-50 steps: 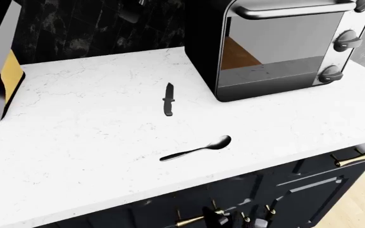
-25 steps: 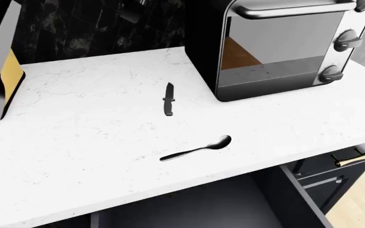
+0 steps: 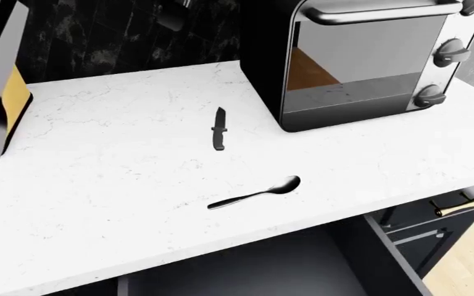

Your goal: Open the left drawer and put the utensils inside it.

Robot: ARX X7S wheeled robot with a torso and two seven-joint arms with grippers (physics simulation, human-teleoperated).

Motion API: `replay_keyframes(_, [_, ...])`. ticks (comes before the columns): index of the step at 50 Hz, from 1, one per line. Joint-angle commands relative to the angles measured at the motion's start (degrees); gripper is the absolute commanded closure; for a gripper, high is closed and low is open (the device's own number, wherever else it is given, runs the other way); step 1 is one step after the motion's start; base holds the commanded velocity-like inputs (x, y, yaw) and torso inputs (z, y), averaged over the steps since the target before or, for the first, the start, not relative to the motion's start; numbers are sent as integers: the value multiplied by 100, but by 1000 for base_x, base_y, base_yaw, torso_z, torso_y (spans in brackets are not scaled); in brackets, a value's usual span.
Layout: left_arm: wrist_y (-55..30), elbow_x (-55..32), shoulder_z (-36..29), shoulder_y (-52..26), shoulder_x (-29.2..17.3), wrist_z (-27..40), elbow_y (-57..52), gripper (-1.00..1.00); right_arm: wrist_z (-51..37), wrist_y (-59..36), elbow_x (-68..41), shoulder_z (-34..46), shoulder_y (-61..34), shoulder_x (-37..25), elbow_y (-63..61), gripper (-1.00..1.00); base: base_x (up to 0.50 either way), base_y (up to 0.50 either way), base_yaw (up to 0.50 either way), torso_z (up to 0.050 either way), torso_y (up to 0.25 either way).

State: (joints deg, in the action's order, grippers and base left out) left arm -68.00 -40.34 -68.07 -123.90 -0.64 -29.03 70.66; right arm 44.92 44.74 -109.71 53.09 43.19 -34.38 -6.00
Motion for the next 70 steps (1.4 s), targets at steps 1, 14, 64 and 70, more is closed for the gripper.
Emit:
replay_keyframes(1, [-21,-30,21,36,-22,57,-58,-100,1620,925,420,487,148,90,-244,-100,0,0,0,0,0])
replay_keyframes(14, [21,-18,11,33,16,30,15,-100,4508,1524,-2167,-115,181,332,-882,-100,0,0,0,2,1])
replay_keyframes(64, [116,-220,-146,83,35,70,86,-100,4508,-13474,4802,-20186,-1854,3437,302,-100,0,0,0,1,1])
replay_keyframes(70, [128,-225,-169,108,35,68,62,-100,4508,-13474,4522,-20098,-1655,3438,80,-100,0,0,0,0,0])
